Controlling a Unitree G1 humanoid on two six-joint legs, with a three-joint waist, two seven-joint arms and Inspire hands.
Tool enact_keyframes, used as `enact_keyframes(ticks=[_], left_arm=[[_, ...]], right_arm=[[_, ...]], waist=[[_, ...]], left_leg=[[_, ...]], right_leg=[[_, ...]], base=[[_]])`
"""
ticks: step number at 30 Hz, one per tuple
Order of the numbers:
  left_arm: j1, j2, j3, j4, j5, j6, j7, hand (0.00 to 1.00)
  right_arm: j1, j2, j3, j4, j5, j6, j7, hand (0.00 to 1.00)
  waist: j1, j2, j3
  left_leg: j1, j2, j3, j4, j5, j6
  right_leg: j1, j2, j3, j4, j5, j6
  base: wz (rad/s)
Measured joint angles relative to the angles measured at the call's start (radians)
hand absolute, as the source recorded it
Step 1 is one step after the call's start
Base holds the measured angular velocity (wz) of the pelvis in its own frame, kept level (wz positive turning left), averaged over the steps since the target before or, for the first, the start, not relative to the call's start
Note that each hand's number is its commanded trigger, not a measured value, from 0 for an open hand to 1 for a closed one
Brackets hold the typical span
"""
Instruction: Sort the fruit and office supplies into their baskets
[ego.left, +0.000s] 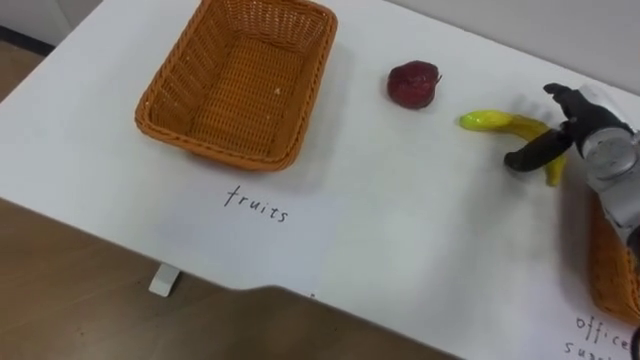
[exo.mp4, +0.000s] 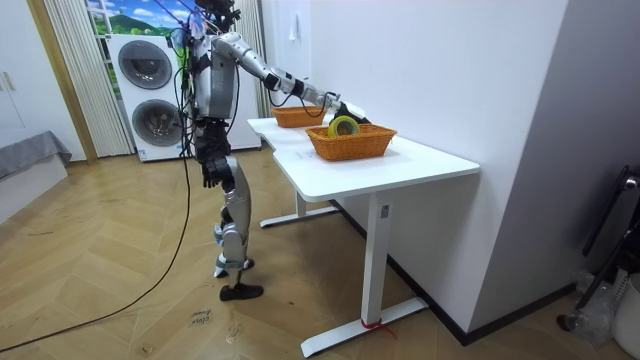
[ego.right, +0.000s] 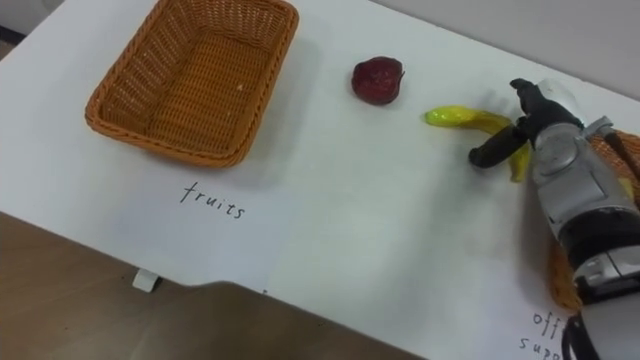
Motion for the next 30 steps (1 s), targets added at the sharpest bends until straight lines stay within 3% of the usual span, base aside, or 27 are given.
enact_keyframes(ticks=[6,25,26,27,28,30], left_arm=[[0.004,0.0,-0.006,-0.014,-0.037,-0.002,0.0,0.0],[0.011,0.0,-0.011,-0.022,-0.104,-0.004,0.0,0.0],[0.012,0.0,-0.012,-0.022,-0.104,-0.005,-0.001,0.0],[0.011,0.0,-0.016,-0.023,-0.104,-0.005,-0.001,0.0],[0.011,0.001,-0.022,-0.022,-0.104,-0.005,-0.002,0.0],[0.012,0.002,-0.027,-0.021,-0.103,-0.005,-0.006,0.0]], right_arm=[[-0.006,0.0,0.0,0.022,0.014,-0.012,0.0,0.0],[-0.006,0.0,0.001,0.055,0.096,-0.051,0.0,0.0],[-0.005,0.0,0.001,0.059,0.098,-0.053,0.002,0.12],[-0.005,0.0,0.002,0.065,0.099,-0.056,0.006,0.88],[-0.005,0.0,0.004,0.075,0.101,-0.064,0.015,1.0],[-0.005,0.0,0.022,0.08,0.107,-0.066,0.027,1.0]], waist=[[0.018,0.007,0.003],[0.022,0.035,-0.004],[0.022,0.035,-0.0034],[0.022,0.036,-0.0028],[0.023,0.037,-0.0024],[0.023,0.038,-0.0025]], left_leg=[[-0.014,0.002,-0.006,0.01,0.003,-0.004],[-0.031,0.008,-0.025,0.009,0.025,-0.02],[-0.031,0.008,-0.026,0.009,0.026,-0.02],[-0.032,0.009,-0.026,0.009,0.029,-0.021],[-0.033,0.009,-0.027,0.008,0.03,-0.021],[-0.034,0.009,-0.028,0.008,0.033,-0.023]], right_leg=[[-0.006,0.0,-0.025,0.0,0.005,-0.007],[-0.018,0.002,-0.041,0.002,0.017,-0.027],[-0.018,0.002,-0.042,0.002,0.017,-0.027],[-0.018,0.002,-0.047,0.001,0.018,-0.029],[-0.019,0.002,-0.049,0.001,0.019,-0.03],[-0.019,0.002,-0.05,0.001,0.019,-0.031]], base=[[0.01],[0.02],[0.06],[0.04],[0.0],[0.0]])
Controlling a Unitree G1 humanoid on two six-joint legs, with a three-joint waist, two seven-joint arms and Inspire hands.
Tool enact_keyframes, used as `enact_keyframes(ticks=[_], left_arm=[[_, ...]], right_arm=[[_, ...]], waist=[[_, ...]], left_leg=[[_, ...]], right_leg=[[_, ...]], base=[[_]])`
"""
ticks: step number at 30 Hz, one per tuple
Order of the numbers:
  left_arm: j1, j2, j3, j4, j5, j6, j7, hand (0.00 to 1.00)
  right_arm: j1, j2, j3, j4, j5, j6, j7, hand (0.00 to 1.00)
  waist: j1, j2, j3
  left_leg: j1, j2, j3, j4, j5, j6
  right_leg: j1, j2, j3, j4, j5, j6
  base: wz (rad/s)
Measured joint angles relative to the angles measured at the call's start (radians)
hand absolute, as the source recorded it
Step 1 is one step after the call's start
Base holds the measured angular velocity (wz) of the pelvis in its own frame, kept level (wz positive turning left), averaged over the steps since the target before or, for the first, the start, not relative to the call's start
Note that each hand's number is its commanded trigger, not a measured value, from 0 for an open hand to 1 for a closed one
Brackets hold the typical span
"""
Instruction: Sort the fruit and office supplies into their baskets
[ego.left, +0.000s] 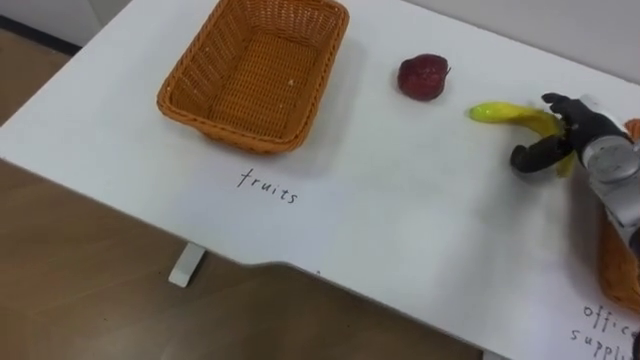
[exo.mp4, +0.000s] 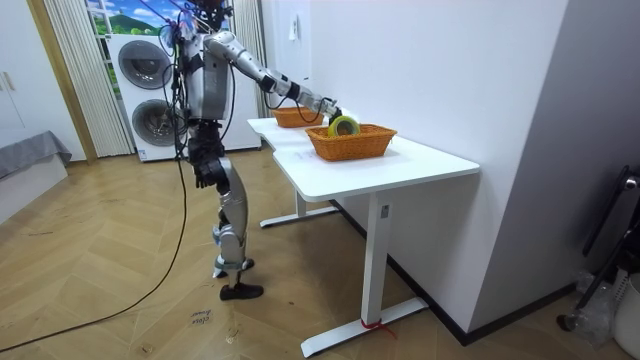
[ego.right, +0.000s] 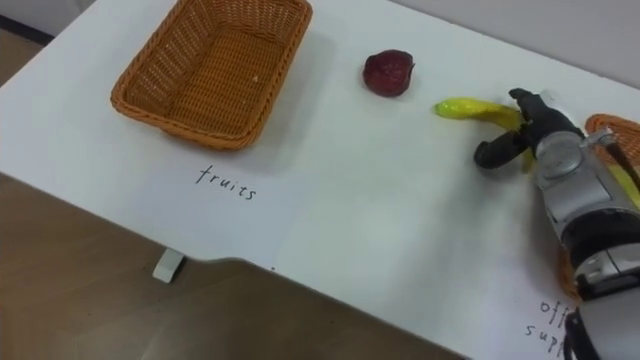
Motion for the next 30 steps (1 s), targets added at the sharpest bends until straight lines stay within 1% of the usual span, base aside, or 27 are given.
enact_keyframes(ticks=[2,6,10,14,23,30], left_arm=[[0.0,0.001,-0.001,0.0,0.001,-0.001,-0.006,0.0],[0.0,0.002,-0.001,0.001,0.005,-0.008,-0.025,0.0],[0.002,0.004,-0.001,0.008,0.005,-0.016,-0.031,0.0],[0.001,0.006,-0.001,0.008,0.005,-0.026,-0.04,0.0],[0.0,0.006,-0.001,0.008,0.01,-0.026,-0.054,0.0],[0.001,0.006,0.0,0.009,0.01,-0.027,-0.073,0.0]], right_arm=[[0.0,0.0,0.015,0.0,-0.001,0.0,-0.001,1.0],[-0.001,-0.036,0.015,0.0,-0.02,-0.011,-0.019,1.0],[-0.001,-0.05,0.015,0.0,-0.039,-0.02,-0.021,1.0],[-0.001,-0.052,0.016,-0.001,-0.04,-0.022,-0.024,1.0],[-0.001,-0.058,0.009,-0.011,-0.029,-0.019,0.0,1.0],[-0.001,-0.057,0.008,-0.011,0.001,-0.019,0.019,1.0]], waist=[[0.0,0.0,0.0001],[0.006,0.0,0.0],[0.006,-0.001,-0.0004],[0.006,-0.002,-0.0005],[0.003,-0.01,0.0018],[0.003,-0.011,0.002]], left_leg=[[-0.001,0.0,-0.001,0.0,0.002,-0.001],[-0.004,-0.001,-0.001,0.0,0.007,0.0],[-0.004,-0.001,-0.001,-0.006,0.01,0.0],[-0.003,-0.001,-0.001,-0.016,0.01,0.0],[0.003,-0.001,0.002,-0.031,0.009,-0.001],[0.003,-0.001,0.001,-0.03,0.009,-0.001]], right_leg=[[0.0,0.0,-0.001,-0.001,0.0,-0.001],[-0.001,-0.002,-0.004,-0.004,-0.002,-0.003],[0.002,-0.001,-0.006,-0.014,-0.001,-0.003],[0.002,0.001,-0.007,-0.021,-0.002,-0.003],[0.001,0.001,-0.005,-0.023,-0.002,-0.002],[0.001,0.001,-0.005,-0.019,-0.002,-0.002]], base=[[0.0],[0.04],[0.01],[0.0],[0.0],[0.0]])
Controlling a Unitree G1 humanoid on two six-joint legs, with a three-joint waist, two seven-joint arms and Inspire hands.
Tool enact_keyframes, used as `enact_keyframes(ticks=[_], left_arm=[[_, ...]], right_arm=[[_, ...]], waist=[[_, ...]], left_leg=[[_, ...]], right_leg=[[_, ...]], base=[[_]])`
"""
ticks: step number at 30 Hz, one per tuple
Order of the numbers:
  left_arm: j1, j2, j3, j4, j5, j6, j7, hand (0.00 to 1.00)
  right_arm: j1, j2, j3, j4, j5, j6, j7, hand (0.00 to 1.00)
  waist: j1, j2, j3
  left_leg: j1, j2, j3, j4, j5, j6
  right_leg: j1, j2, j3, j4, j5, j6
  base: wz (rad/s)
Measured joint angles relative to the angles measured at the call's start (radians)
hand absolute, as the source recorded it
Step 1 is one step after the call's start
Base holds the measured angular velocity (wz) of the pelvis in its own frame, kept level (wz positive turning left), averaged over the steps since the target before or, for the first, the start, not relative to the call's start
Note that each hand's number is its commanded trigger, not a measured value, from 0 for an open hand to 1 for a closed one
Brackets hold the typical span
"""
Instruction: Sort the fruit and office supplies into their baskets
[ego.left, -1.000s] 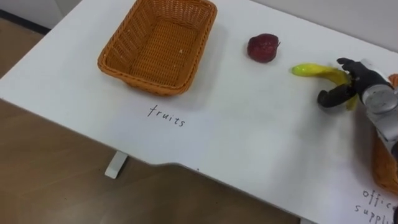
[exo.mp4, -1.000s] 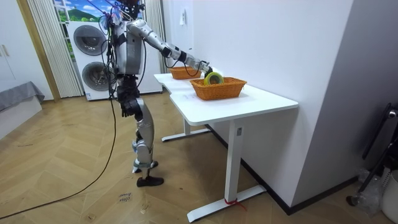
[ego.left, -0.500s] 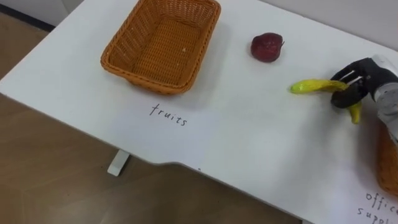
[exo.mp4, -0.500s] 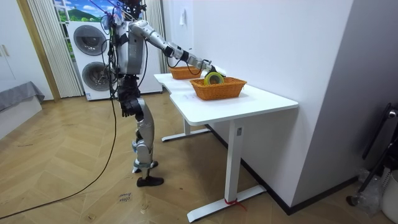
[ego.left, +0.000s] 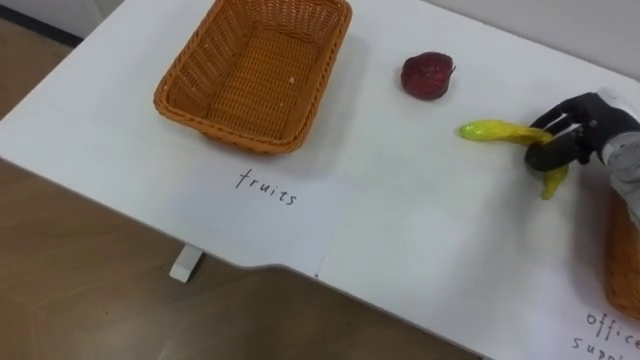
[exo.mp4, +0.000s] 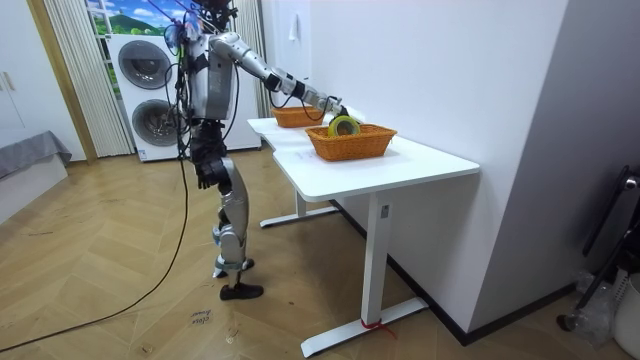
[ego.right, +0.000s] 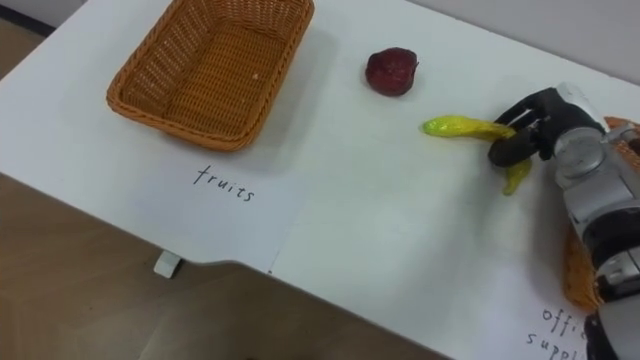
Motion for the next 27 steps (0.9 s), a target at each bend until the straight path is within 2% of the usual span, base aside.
enact_keyframes(ticks=[6,10,17,20,23,27], left_arm=[[0.0,0.0,0.0,-0.001,-0.009,0.0,-0.001,0.0],[-0.01,0.007,0.002,-0.001,-0.008,0.0,0.0,0.0],[-0.012,0.004,0.017,0.003,-0.003,-0.012,0.002,0.0],[-0.012,0.001,0.045,0.021,-0.003,-0.022,0.003,0.0],[0.005,-0.007,0.108,0.035,-0.009,-0.02,0.014,0.0],[0.034,-0.008,0.119,0.035,-0.009,-0.018,0.032,0.0]], right_arm=[[0.0,0.001,0.009,-0.004,0.019,0.001,0.0,1.0],[0.001,0.004,0.008,-0.022,0.021,0.011,0.003,1.0],[0.016,0.004,0.009,-0.148,0.013,0.022,0.03,1.0],[0.038,0.004,0.009,-0.256,0.007,0.02,0.041,1.0],[0.038,-0.002,0.008,-0.385,0.006,0.024,0.048,1.0],[0.046,-0.002,0.007,-0.493,0.009,0.04,0.057,1.0]], waist=[[0.002,-0.001,0.0007],[-0.001,-0.011,0.0046],[-0.003,-0.018,0.0012],[-0.015,-0.02,-0.0002],[-0.043,-0.025,-0.0038],[-0.077,-0.027,-0.0081]], left_leg=[[0.006,0.001,0.004,-0.003,0.0,0.0],[0.008,0.001,0.005,-0.008,0.001,-0.002],[0.021,0.002,0.018,-0.015,0.002,-0.003],[0.034,0.002,0.019,-0.025,0.003,-0.003],[0.056,-0.001,0.016,-0.038,0.003,-0.003],[0.111,-0.006,0.006,-0.049,0.003,-0.002]], right_leg=[[0.0,0.0,0.005,0.003,0.0,0.0],[0.0,0.0,0.003,0.002,0.0,0.0],[0.001,0.002,0.02,0.002,0.0,0.0],[0.013,0.002,0.02,0.0,0.0,0.0],[0.033,-0.001,0.015,-0.005,-0.002,0.003],[0.091,-0.002,0.005,-0.019,-0.006,0.009]], base=[[-0.02],[-0.01],[-0.07],[0.0],[0.04],[0.11]])
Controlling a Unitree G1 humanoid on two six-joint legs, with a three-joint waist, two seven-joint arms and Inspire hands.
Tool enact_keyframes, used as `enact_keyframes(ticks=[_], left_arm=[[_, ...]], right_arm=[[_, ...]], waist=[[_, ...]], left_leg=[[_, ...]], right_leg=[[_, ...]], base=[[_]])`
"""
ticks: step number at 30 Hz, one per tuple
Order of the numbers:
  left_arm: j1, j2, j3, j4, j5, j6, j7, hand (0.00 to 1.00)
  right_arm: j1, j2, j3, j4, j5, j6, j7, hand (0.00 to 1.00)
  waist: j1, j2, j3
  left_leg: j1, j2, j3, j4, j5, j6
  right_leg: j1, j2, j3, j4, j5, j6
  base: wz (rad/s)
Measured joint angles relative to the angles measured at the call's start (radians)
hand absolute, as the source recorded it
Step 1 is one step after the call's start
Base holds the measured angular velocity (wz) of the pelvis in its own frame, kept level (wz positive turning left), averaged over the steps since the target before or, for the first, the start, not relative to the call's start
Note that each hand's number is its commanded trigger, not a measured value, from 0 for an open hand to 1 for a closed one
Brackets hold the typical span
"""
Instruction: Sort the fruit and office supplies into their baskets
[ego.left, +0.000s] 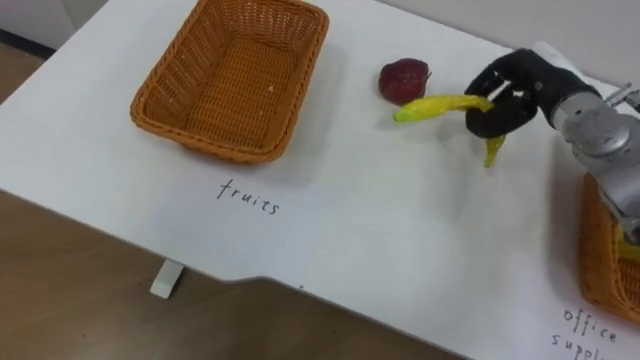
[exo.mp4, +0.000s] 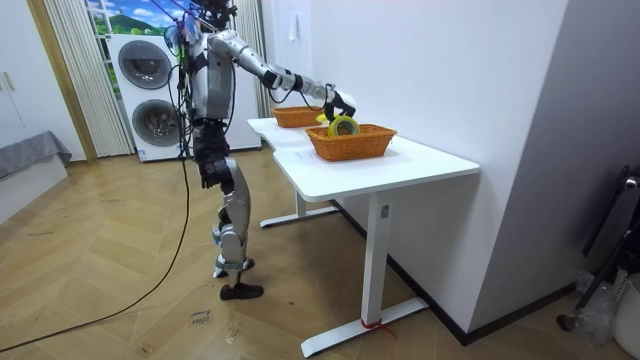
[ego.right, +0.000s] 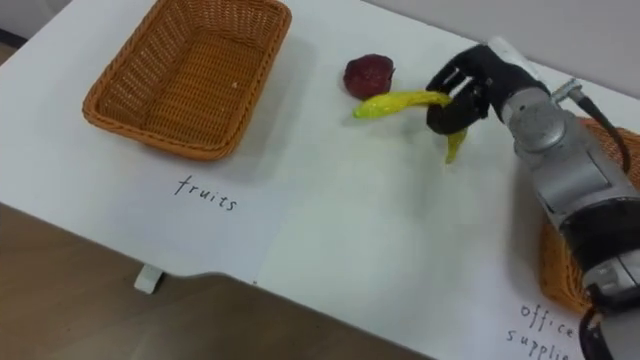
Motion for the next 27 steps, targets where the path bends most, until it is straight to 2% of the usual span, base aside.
enact_keyframes(ticks=[2,4,7,8,10,12,16,24,27], left_arm=[[0.015,-0.003,0.011,-0.003,0.002,-0.001,0.0,0.0],[0.049,-0.006,0.026,-0.028,0.009,0.0,0.004,0.0],[0.094,-0.016,0.06,-0.079,0.009,0.001,0.014,0.0],[0.097,-0.019,0.063,-0.083,0.01,0.001,0.017,0.0],[0.105,-0.04,0.078,-0.087,0.012,0.002,0.019,0.0],[0.12,-0.045,0.078,-0.088,0.014,0.007,0.019,0.0],[0.129,-0.045,0.079,-0.088,0.037,0.024,0.017,0.0],[0.137,-0.046,0.103,-0.098,0.05,0.043,-0.001,0.0],[0.134,-0.046,0.108,-0.099,0.071,0.052,-0.001,0.0]], right_arm=[[0.001,0.0,-0.008,-0.053,-0.032,0.006,0.003,1.0],[0.022,-0.004,-0.04,-0.135,-0.053,0.006,0.002,1.0],[0.049,-0.008,-0.084,-0.219,-0.055,0.018,0.001,1.0],[0.048,-0.009,-0.09,-0.227,-0.063,0.02,0.001,1.0],[0.049,-0.01,-0.121,-0.247,-0.099,0.033,0.008,1.0],[0.051,-0.01,-0.129,-0.271,-0.113,0.049,0.015,1.0],[0.077,-0.011,-0.152,-0.324,-0.12,0.05,0.039,1.0],[0.078,-0.01,-0.154,-0.403,-0.12,0.071,0.051,1.0],[0.078,-0.01,-0.154,-0.405,-0.121,0.078,0.064,1.0]], waist=[[-0.008,0.0,-0.0049],[-0.021,0.0,-0.0216],[-0.032,0.004,-0.0274],[-0.035,0.005,-0.0283],[-0.036,0.016,-0.0251],[-0.036,0.021,-0.0268],[-0.053,0.022,-0.0265],[-0.031,0.023,-0.0283],[-0.028,0.019,-0.0286]], left_leg=[[0.028,-0.001,0.0,-0.013,0.0,0.0],[0.057,-0.002,-0.001,-0.027,0.0,0.001],[0.1,-0.008,-0.013,-0.038,-0.002,0.003],[0.107,-0.01,-0.014,-0.039,-0.002,0.003],[0.126,-0.016,-0.015,-0.04,-0.005,0.007],[0.134,-0.019,-0.015,-0.039,-0.007,0.01],[0.145,-0.03,-0.036,-0.031,-0.007,0.014],[0.177,-0.04,-0.042,-0.035,-0.007,0.02],[0.185,-0.049,-0.058,-0.035,-0.009,0.023]], right_leg=[[0.021,-0.001,0.002,0.002,-0.003,0.005],[0.046,-0.002,-0.003,0.001,-0.005,0.008],[0.09,-0.006,-0.01,0.001,-0.012,0.018],[0.096,-0.008,-0.009,0.001,-0.014,0.021],[0.119,-0.013,-0.006,0.001,-0.017,0.026],[0.129,-0.016,-0.003,0.001,-0.019,0.028],[0.148,-0.021,0.001,0.004,-0.025,0.031],[0.181,-0.029,-0.003,0.002,-0.035,0.04],[0.196,-0.034,-0.012,0.002,-0.044,0.046]], base=[[0.02],[0.02],[0.1],[0.08],[0.0],[0.0],[0.12],[0.05],[0.13]])
